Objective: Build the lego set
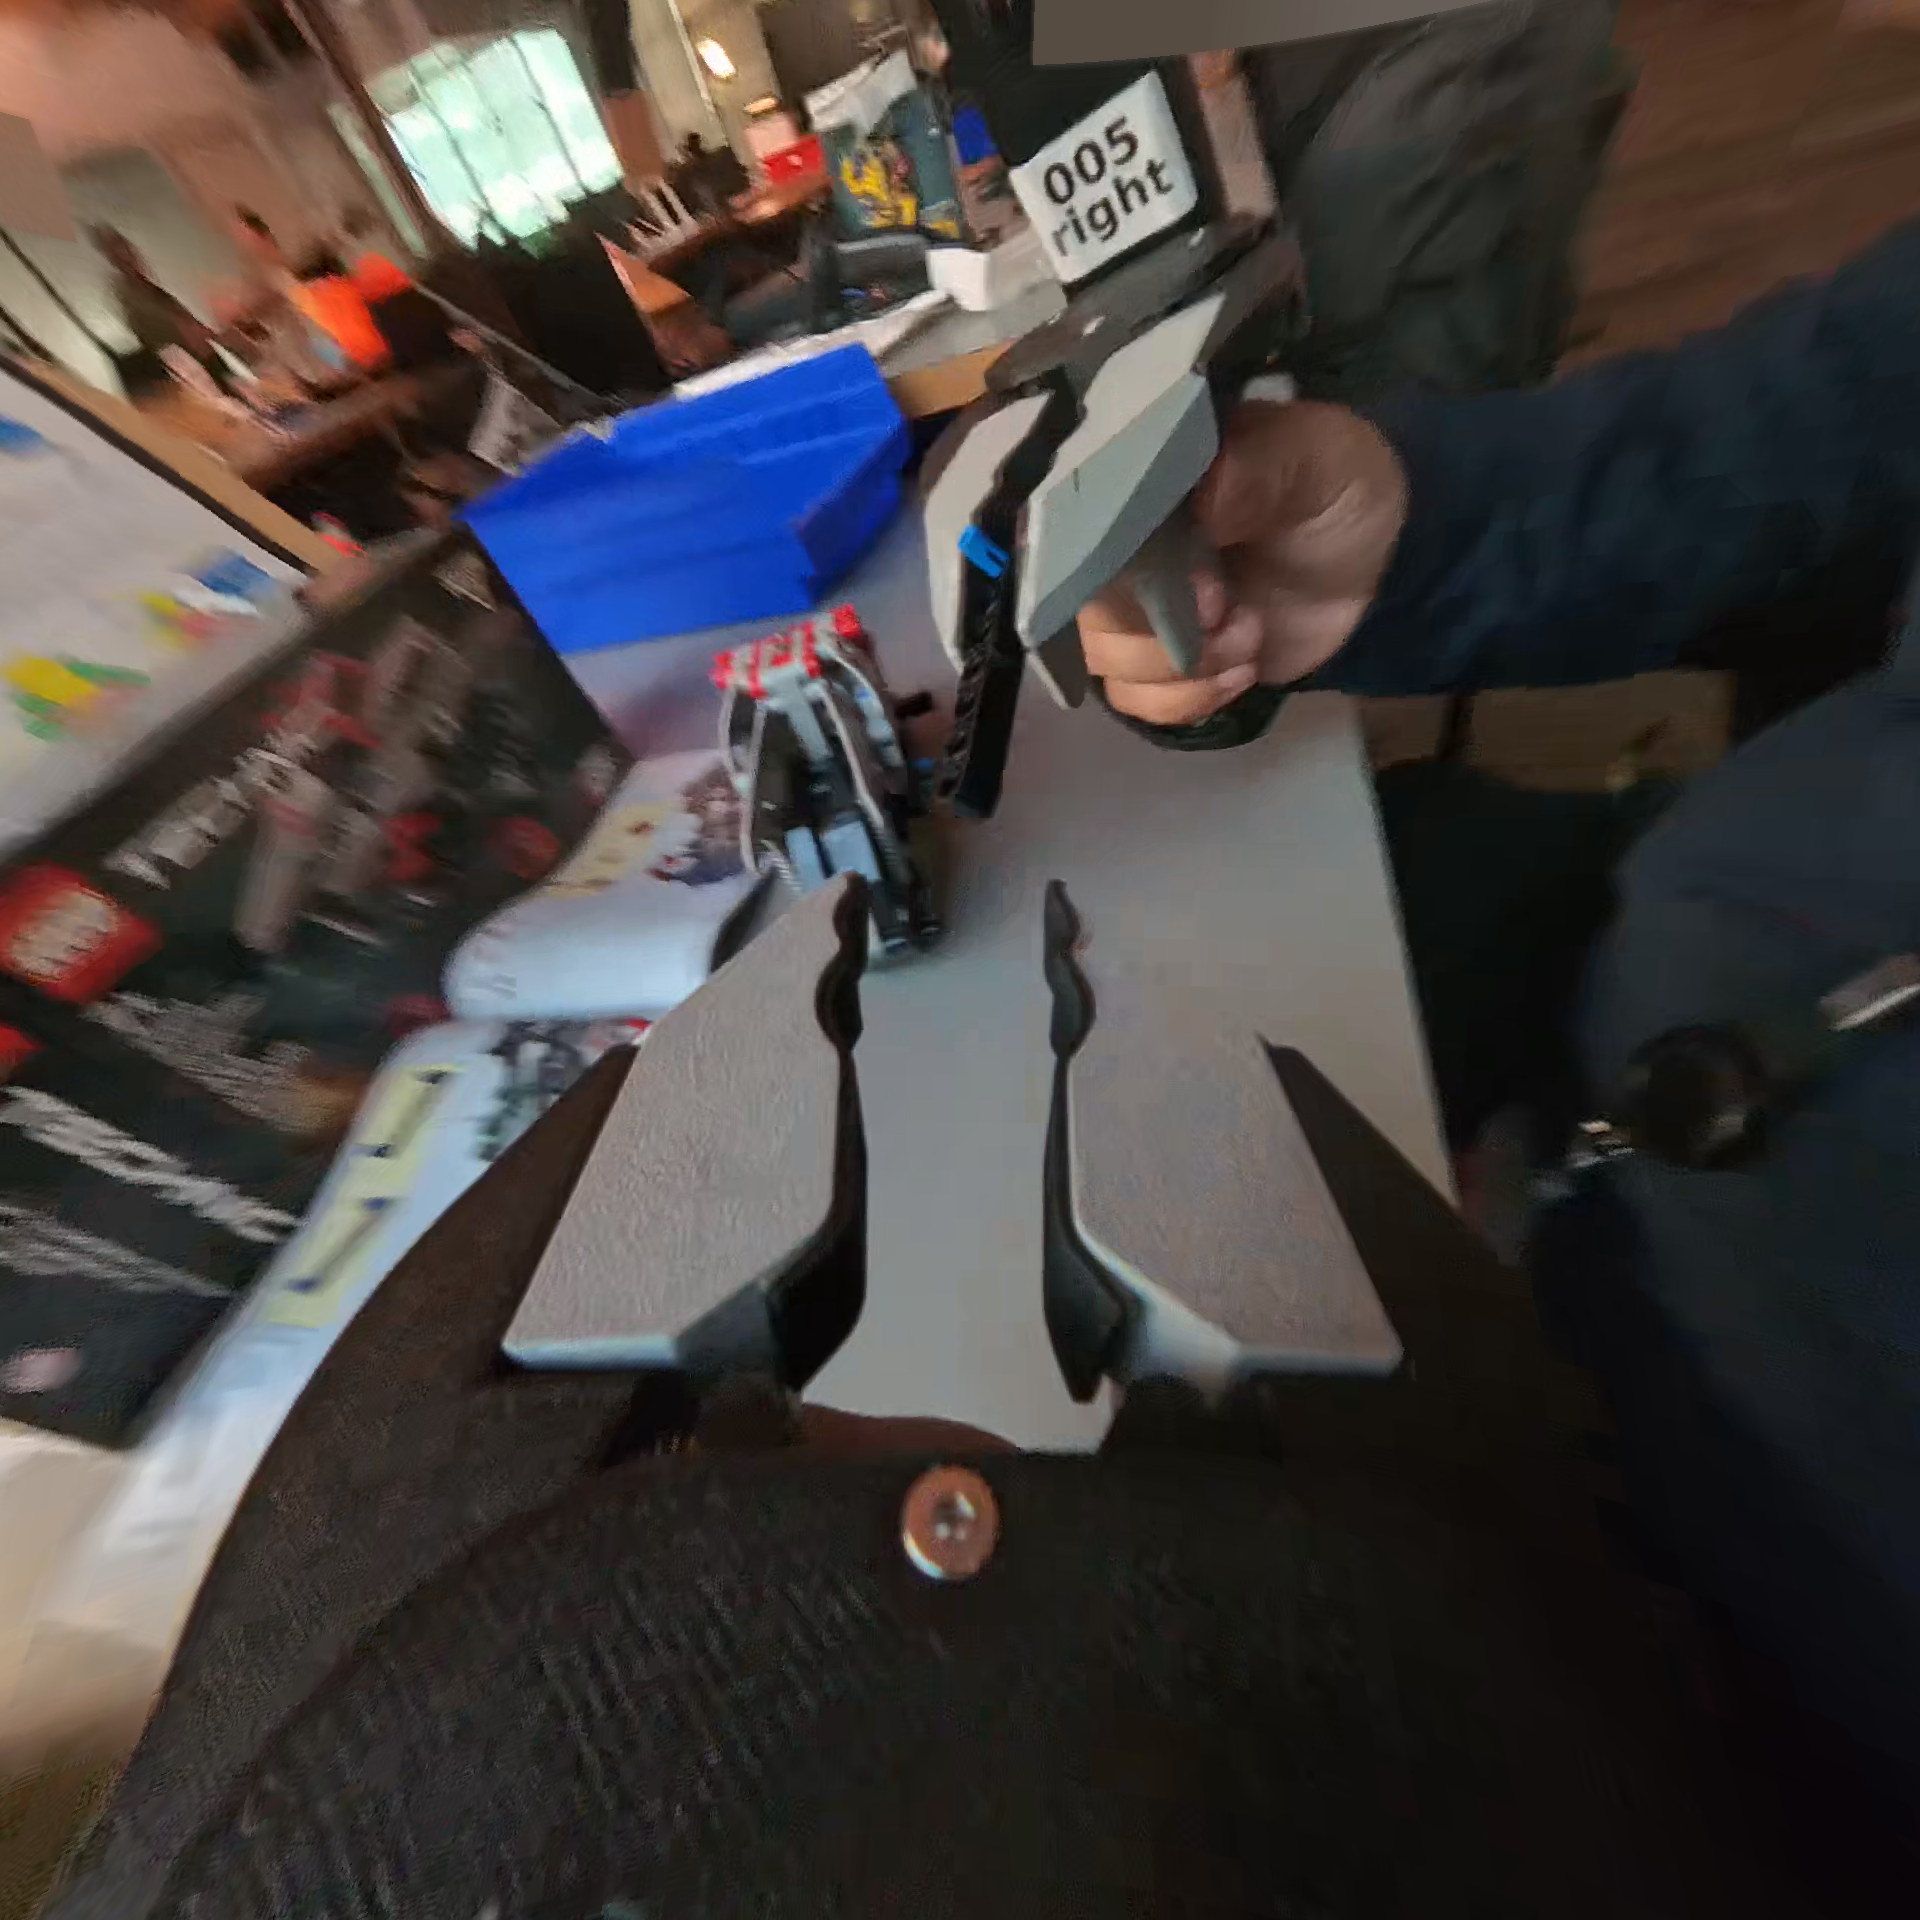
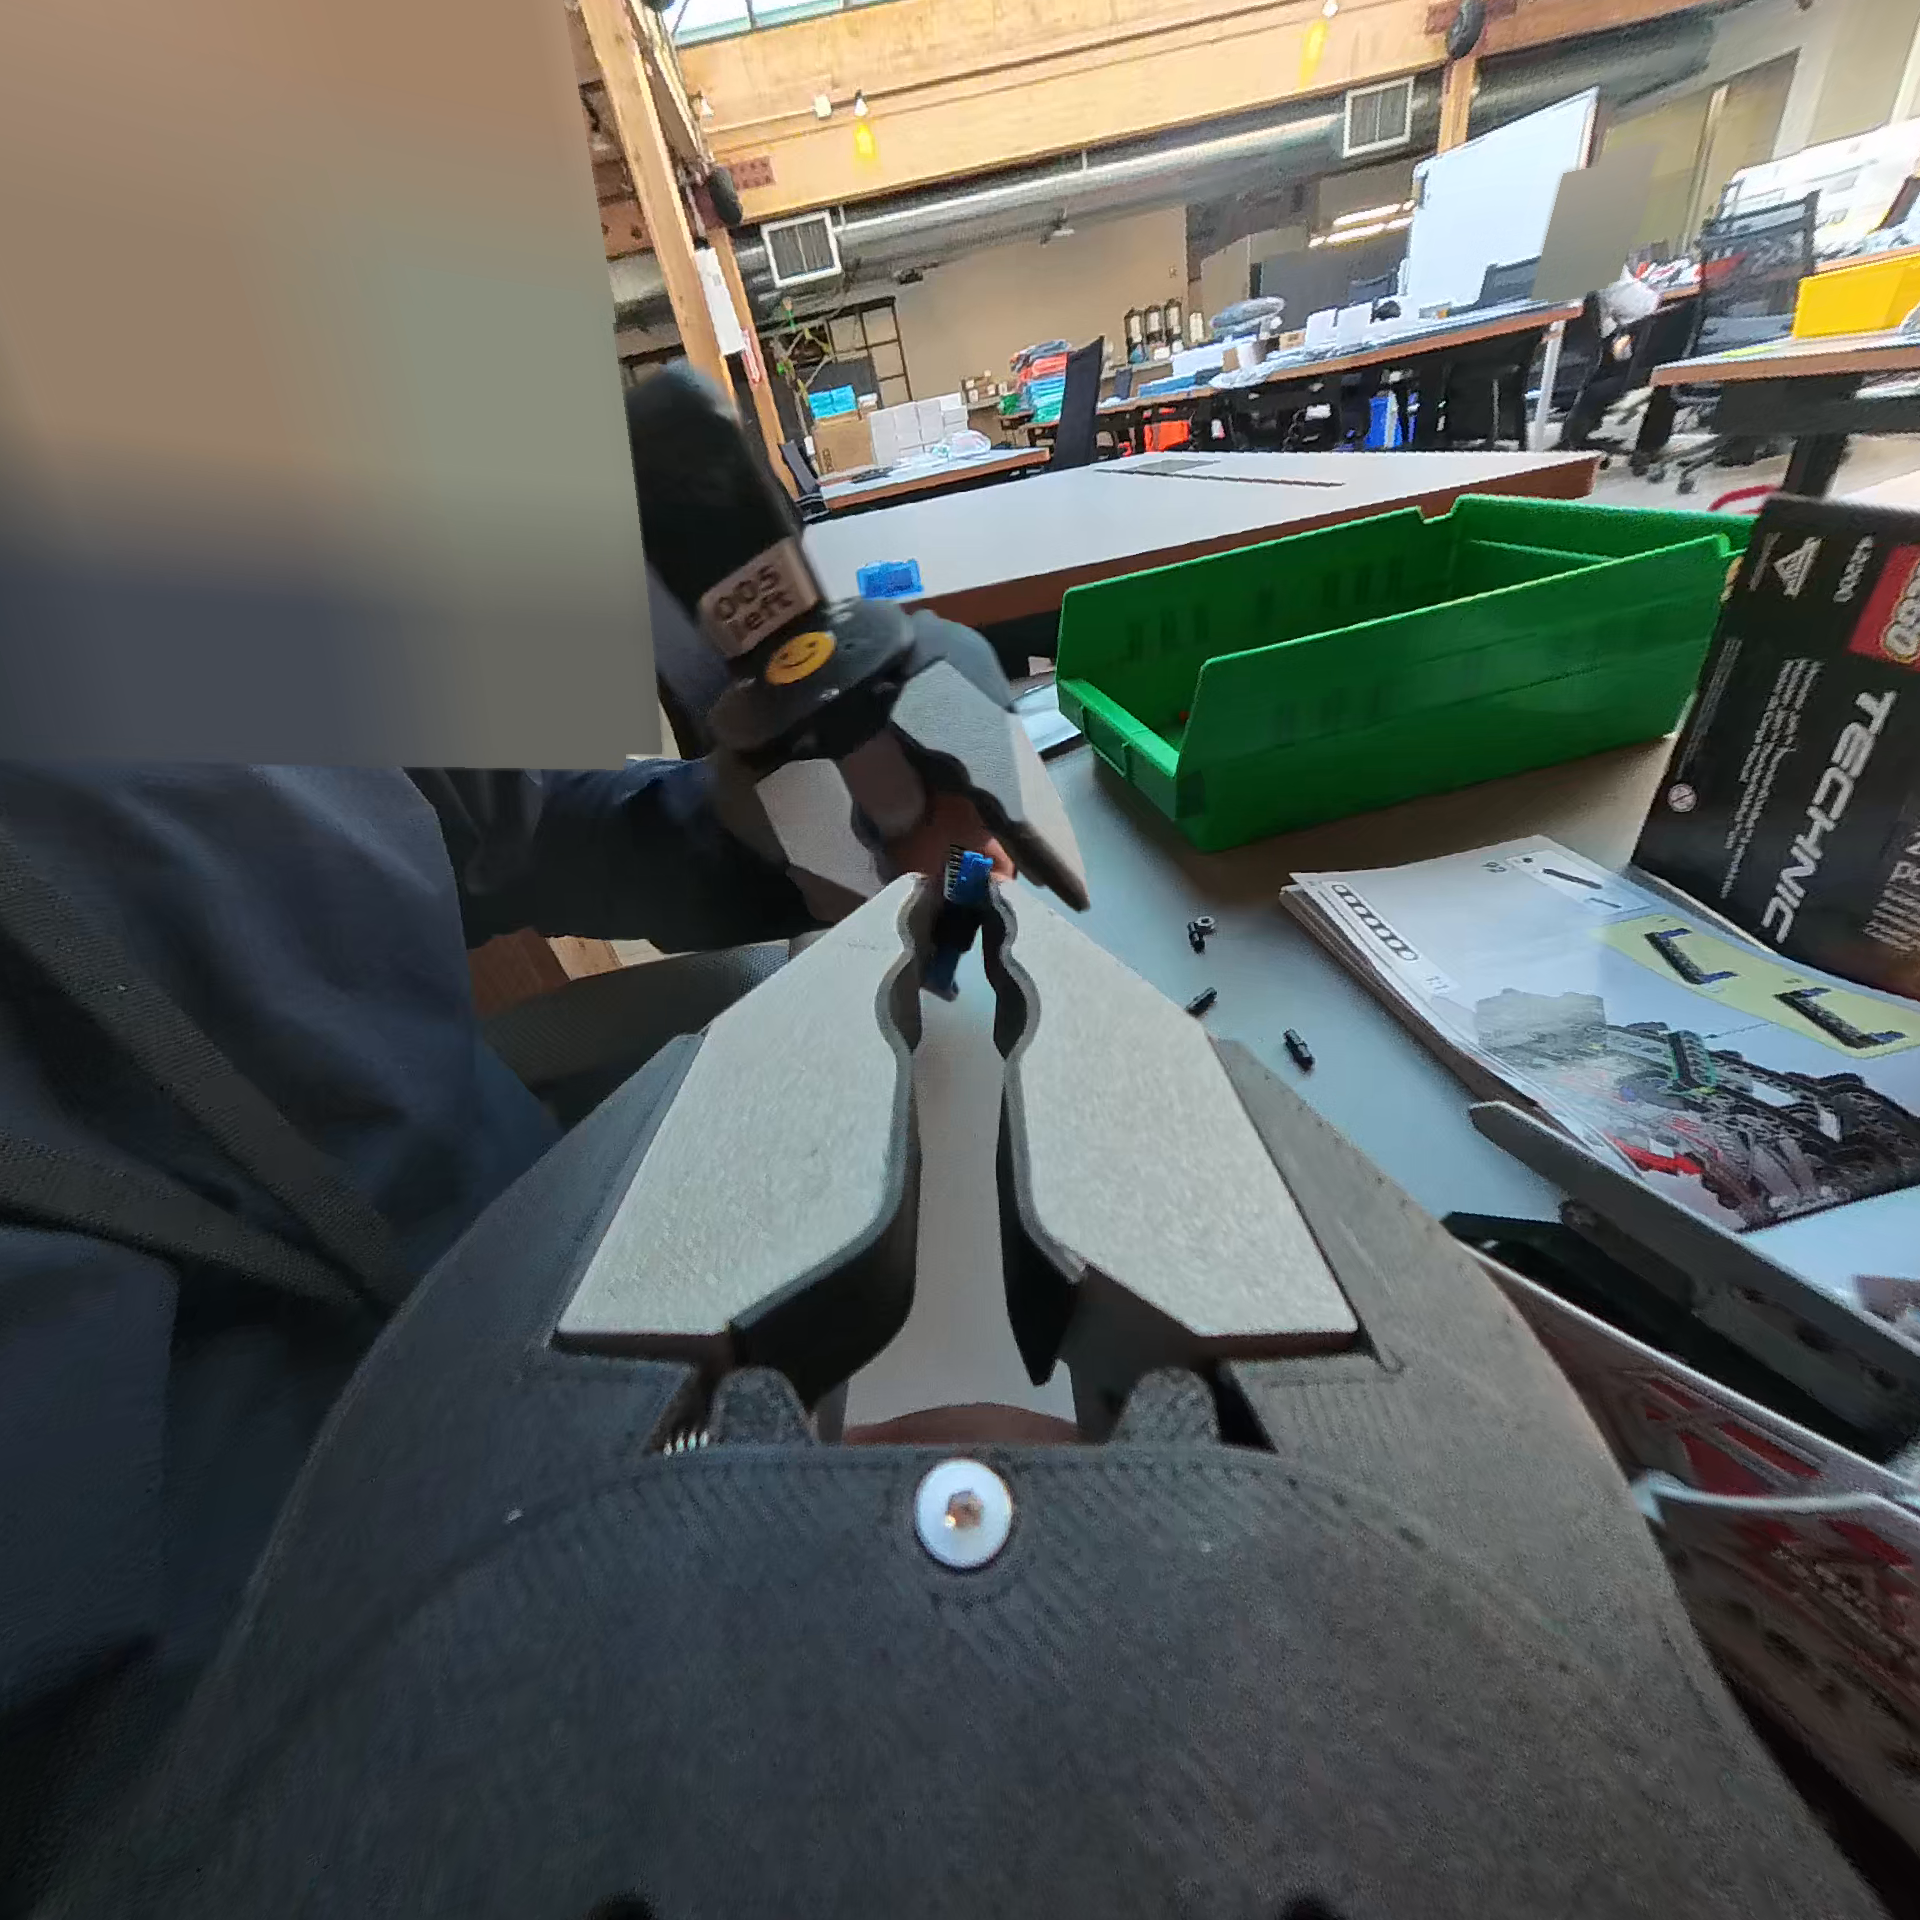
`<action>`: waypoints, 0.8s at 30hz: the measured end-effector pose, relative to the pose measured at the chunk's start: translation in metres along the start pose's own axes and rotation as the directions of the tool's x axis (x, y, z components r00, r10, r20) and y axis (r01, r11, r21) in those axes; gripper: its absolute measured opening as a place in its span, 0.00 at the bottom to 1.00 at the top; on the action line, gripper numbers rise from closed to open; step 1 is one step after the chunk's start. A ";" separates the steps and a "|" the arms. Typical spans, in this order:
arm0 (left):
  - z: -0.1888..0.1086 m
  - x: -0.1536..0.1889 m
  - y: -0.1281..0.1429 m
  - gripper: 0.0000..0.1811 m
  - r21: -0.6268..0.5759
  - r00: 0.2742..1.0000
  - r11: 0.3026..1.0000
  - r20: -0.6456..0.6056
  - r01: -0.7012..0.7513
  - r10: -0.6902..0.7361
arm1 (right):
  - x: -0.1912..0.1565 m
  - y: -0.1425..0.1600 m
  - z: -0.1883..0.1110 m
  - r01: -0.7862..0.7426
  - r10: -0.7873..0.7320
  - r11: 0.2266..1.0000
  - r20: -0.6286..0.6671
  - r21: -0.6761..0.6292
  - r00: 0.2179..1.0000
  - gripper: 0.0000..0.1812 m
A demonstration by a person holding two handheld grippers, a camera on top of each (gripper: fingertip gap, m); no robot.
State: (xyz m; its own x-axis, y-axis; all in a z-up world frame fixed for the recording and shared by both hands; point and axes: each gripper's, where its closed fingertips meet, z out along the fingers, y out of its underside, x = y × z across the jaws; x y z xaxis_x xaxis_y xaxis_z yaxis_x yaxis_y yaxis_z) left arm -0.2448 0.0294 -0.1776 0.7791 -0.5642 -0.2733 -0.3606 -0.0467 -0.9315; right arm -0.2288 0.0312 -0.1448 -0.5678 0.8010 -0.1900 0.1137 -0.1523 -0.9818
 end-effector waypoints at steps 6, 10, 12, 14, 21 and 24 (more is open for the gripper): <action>-0.005 0.006 -0.005 0.04 0.087 0.947 0.962 -0.218 0.259 -0.235 | 0.004 0.020 0.016 -0.001 0.003 0.997 0.021 -0.083 1.000 0.03; -0.003 0.005 0.007 0.03 0.037 0.939 0.962 -0.231 0.269 -0.254 | 0.011 0.023 0.023 -0.046 0.050 0.995 0.043 -0.085 0.998 0.02; -0.003 0.001 0.016 0.03 -0.001 0.928 0.952 -0.225 0.305 -0.297 | 0.017 0.029 0.025 -0.059 0.063 0.992 0.028 -0.108 0.998 0.03; -0.003 -0.008 0.022 0.02 -0.020 0.893 0.916 -0.214 0.401 -0.396 | 0.027 0.034 0.025 -0.068 0.068 0.990 -0.011 -0.127 0.998 0.10; -0.007 -0.039 0.034 0.02 -0.028 0.529 0.554 -0.260 0.832 -0.808 | 0.039 0.035 0.017 -0.080 0.069 0.986 -0.079 -0.145 0.995 0.19; -0.006 -0.042 0.041 0.02 -0.045 0.444 0.472 -0.270 0.880 -0.854 | 0.040 0.040 0.017 -0.055 0.037 0.983 -0.103 -0.173 0.994 0.19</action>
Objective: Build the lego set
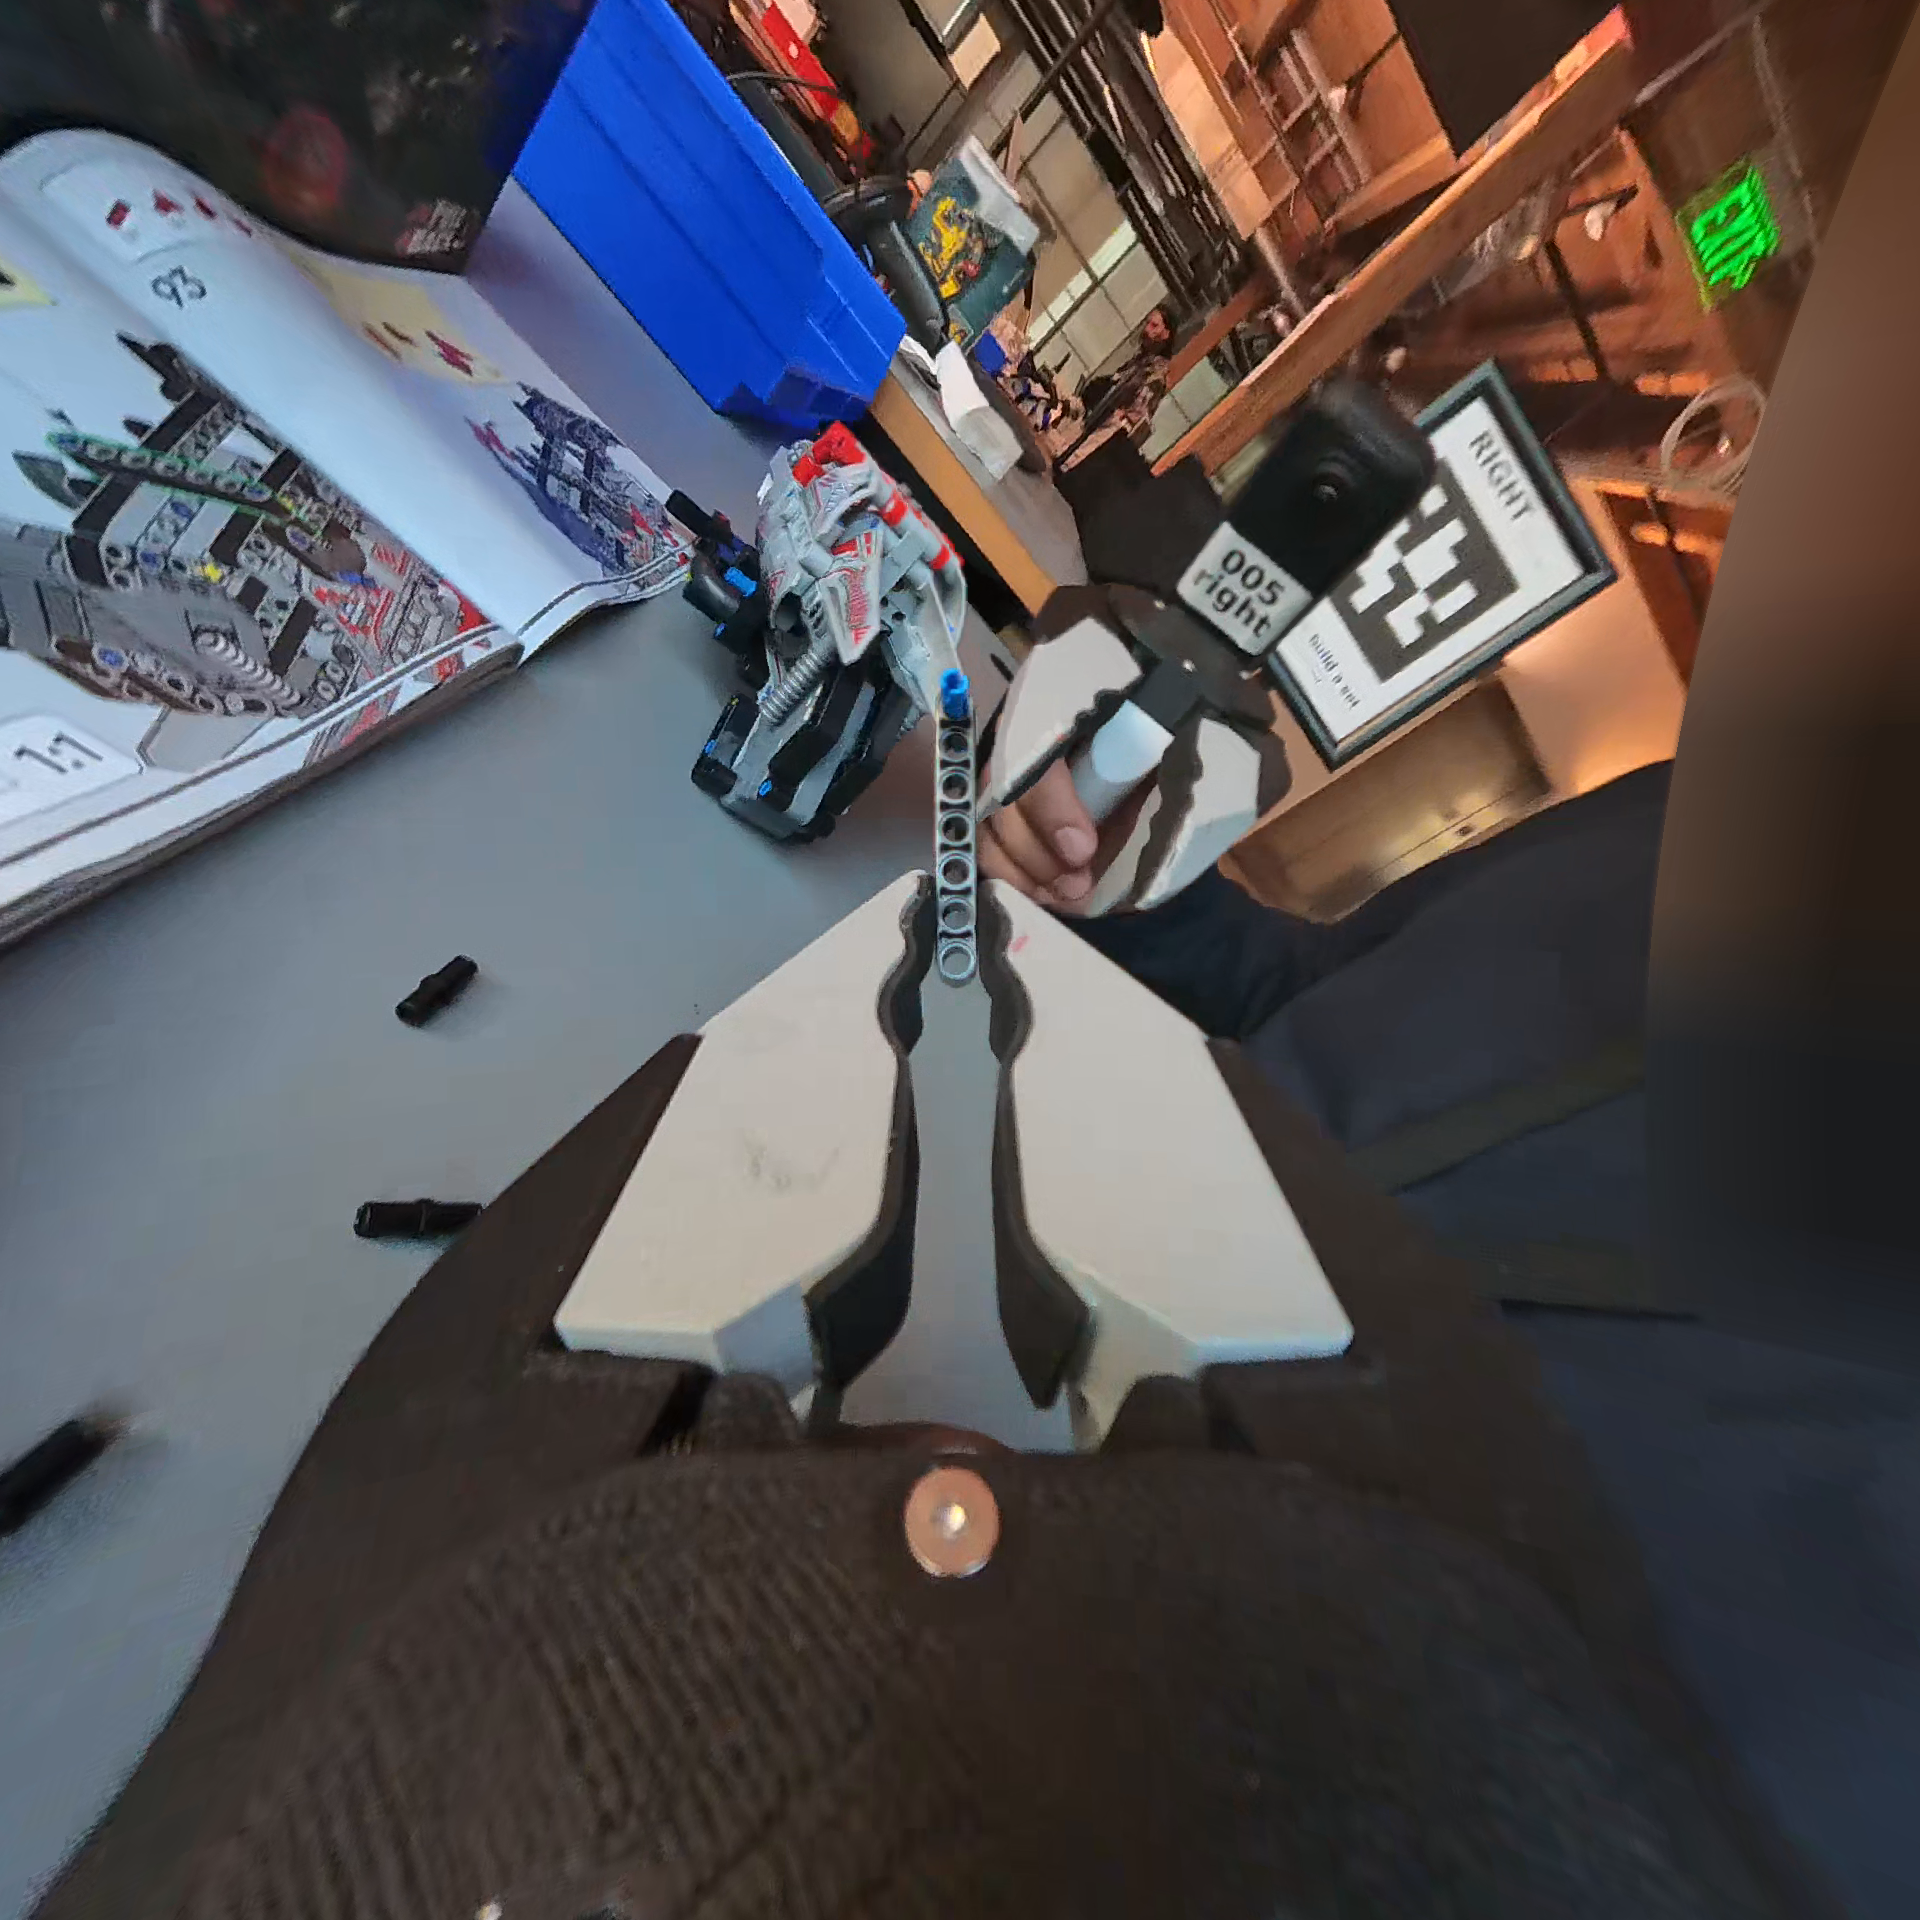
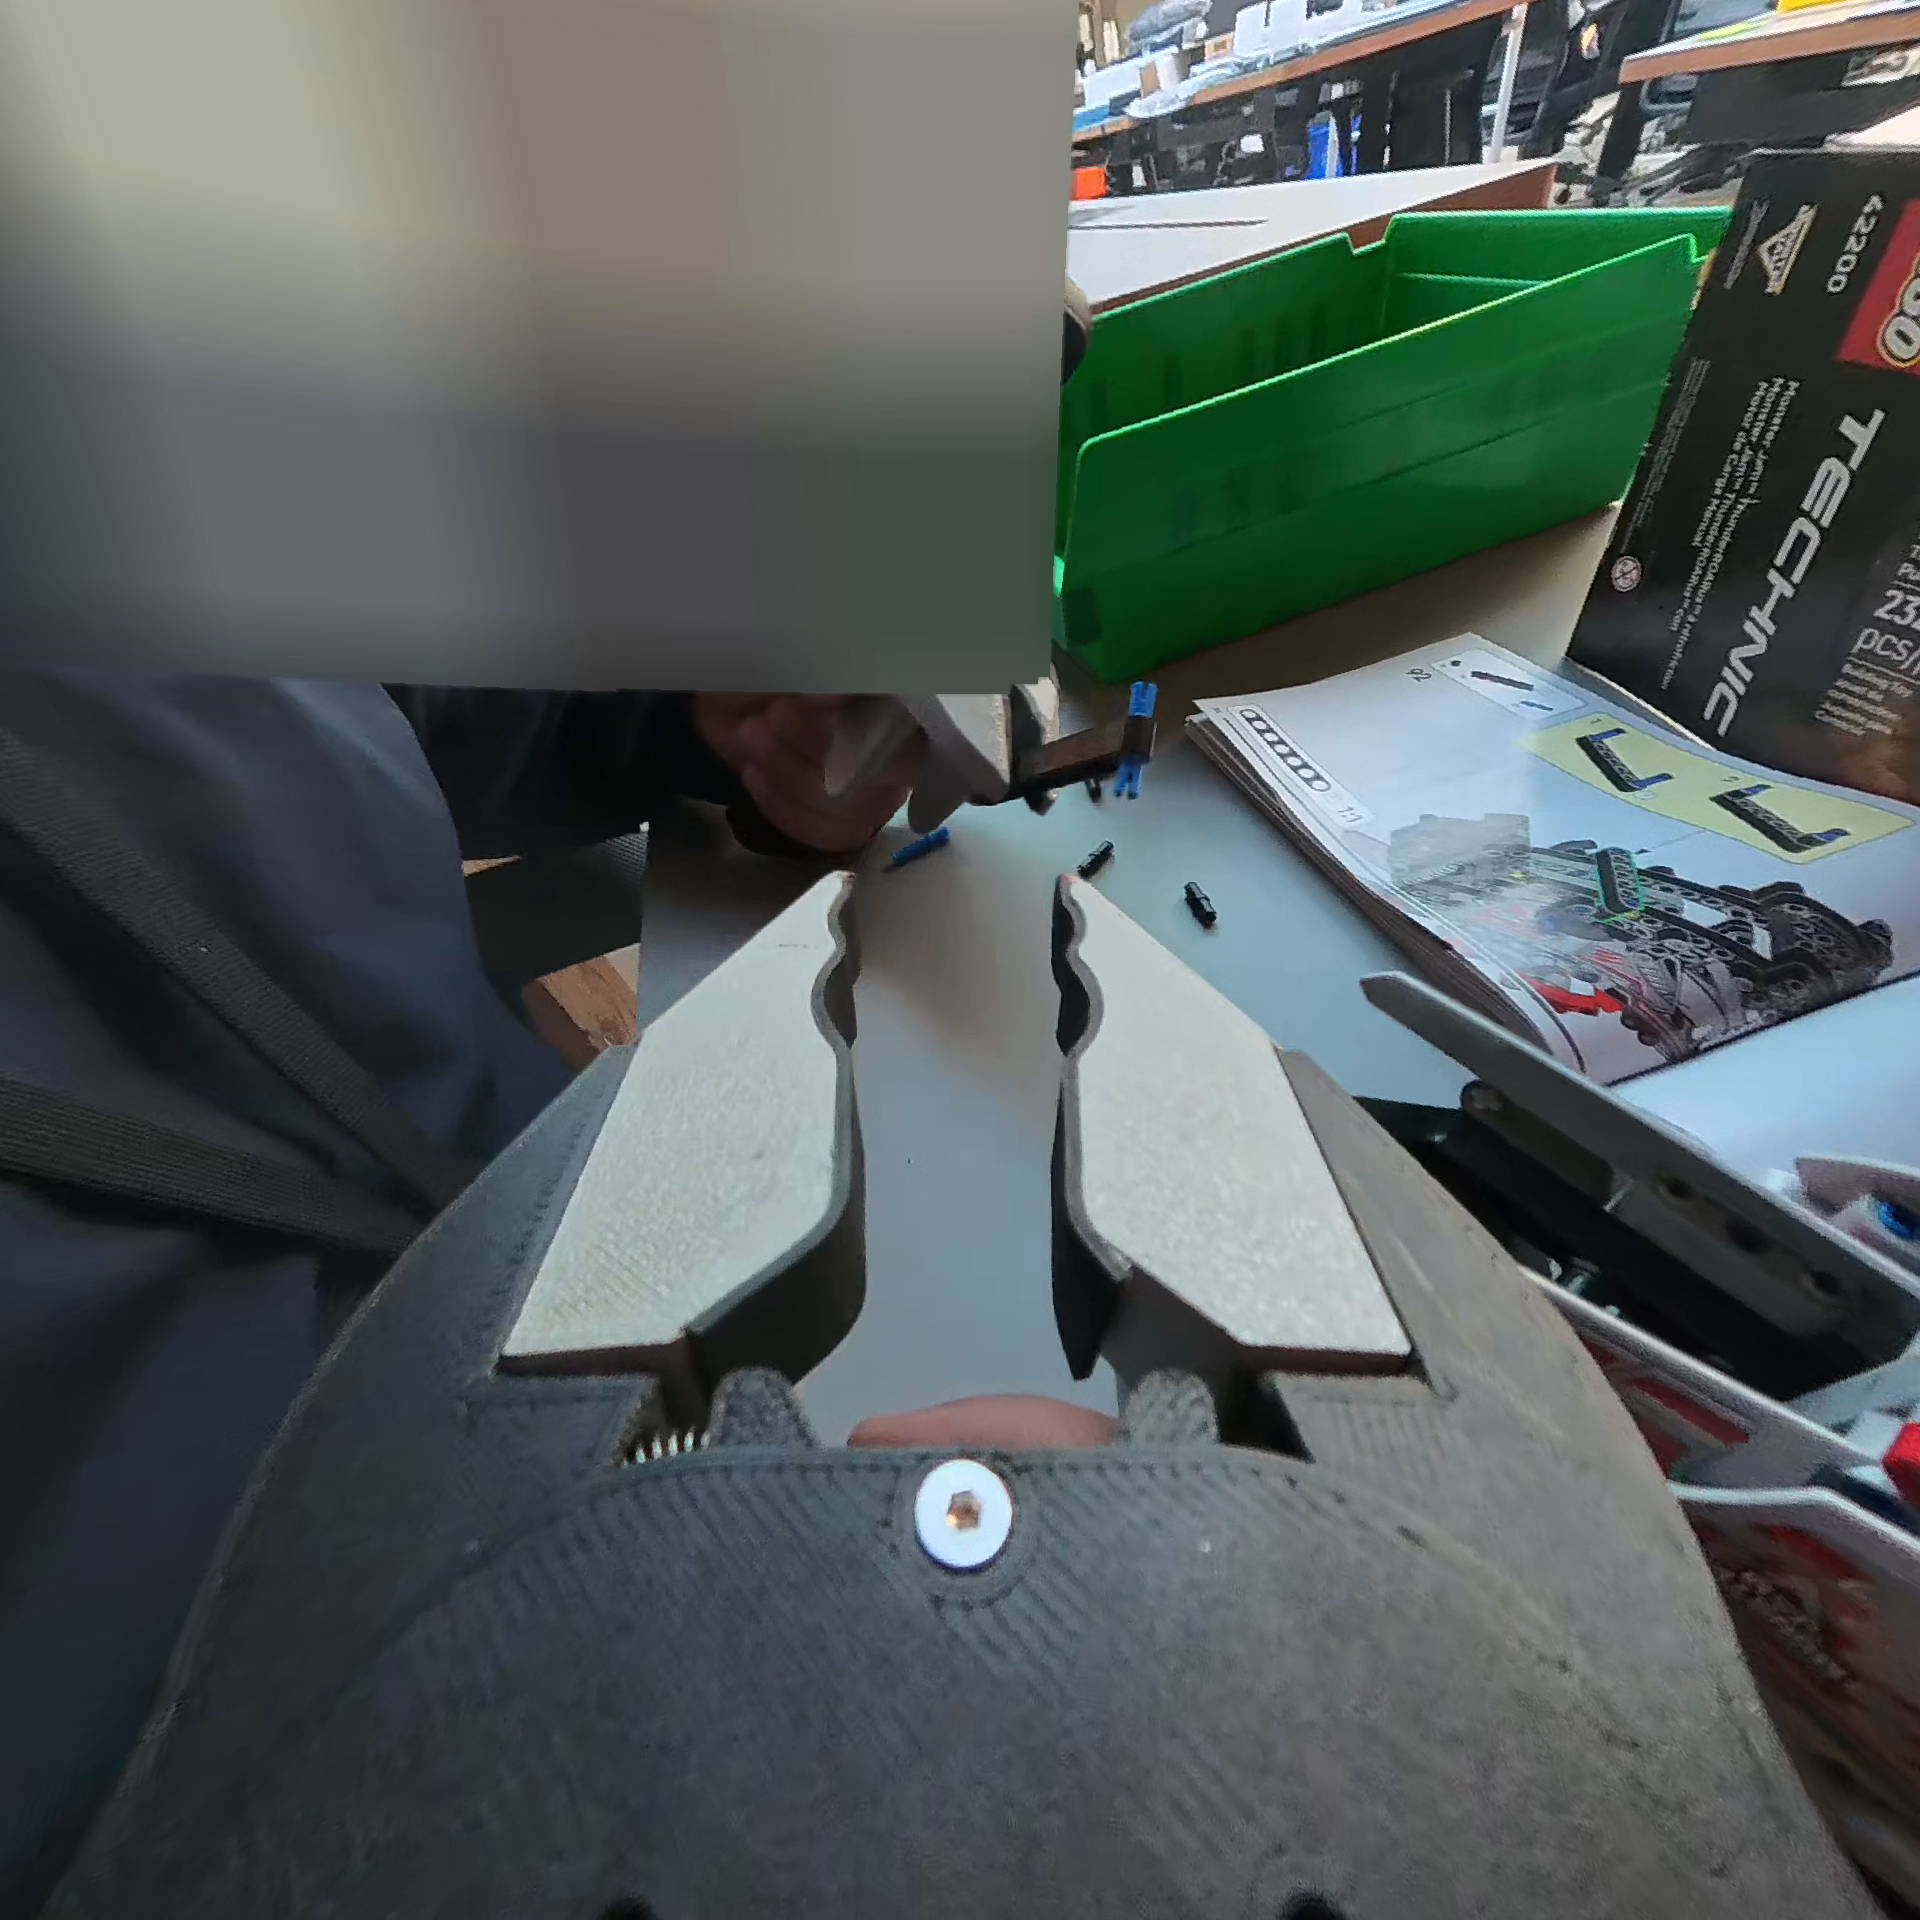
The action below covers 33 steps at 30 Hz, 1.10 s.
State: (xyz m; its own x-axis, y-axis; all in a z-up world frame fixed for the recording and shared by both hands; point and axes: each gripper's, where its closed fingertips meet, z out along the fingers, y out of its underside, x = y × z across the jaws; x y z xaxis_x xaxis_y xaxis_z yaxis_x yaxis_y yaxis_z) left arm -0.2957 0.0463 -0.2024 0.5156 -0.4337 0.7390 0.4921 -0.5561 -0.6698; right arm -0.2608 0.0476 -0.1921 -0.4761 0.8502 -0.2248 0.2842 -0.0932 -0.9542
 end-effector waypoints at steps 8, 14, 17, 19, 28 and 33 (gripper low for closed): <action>0.006 0.003 0.011 0.02 -0.045 0.997 0.997 -0.036 0.063 -0.065 | -0.002 0.005 -0.002 0.047 -0.048 0.998 -0.039 -0.031 0.998 0.18; 0.009 0.013 0.018 0.02 -0.079 0.992 0.993 -0.082 0.089 -0.096 | 0.003 0.007 -0.007 0.118 -0.126 0.990 -0.096 -0.080 0.987 0.18; 0.011 0.017 0.021 0.02 -0.090 0.993 0.993 -0.091 0.071 -0.080 | 0.003 0.006 -0.007 0.109 -0.116 0.991 -0.100 -0.073 0.988 0.18; 0.013 0.023 0.023 0.02 -0.100 0.993 0.994 -0.106 0.047 -0.057 | 0.002 0.005 -0.005 0.084 -0.090 0.995 -0.093 -0.061 0.992 0.18; 0.015 0.033 0.023 0.02 -0.049 0.993 0.996 -0.096 -0.071 0.066 | -0.004 -0.006 -0.001 0.065 -0.064 0.998 -0.073 0.006 0.995 0.04; 0.013 0.024 0.027 0.02 -0.074 0.983 0.981 -0.038 -0.182 0.180 | 0.001 -0.004 0.006 0.067 -0.069 0.997 -0.080 -0.023 0.994 0.01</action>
State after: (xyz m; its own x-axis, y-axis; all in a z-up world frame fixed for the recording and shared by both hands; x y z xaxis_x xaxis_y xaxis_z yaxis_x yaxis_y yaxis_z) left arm -0.2606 0.0299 -0.2034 0.5689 -0.5528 0.6089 0.3370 -0.5187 -0.7857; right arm -0.2678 0.0457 -0.1897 -0.4261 0.8935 -0.1419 0.2703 -0.0240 -0.9625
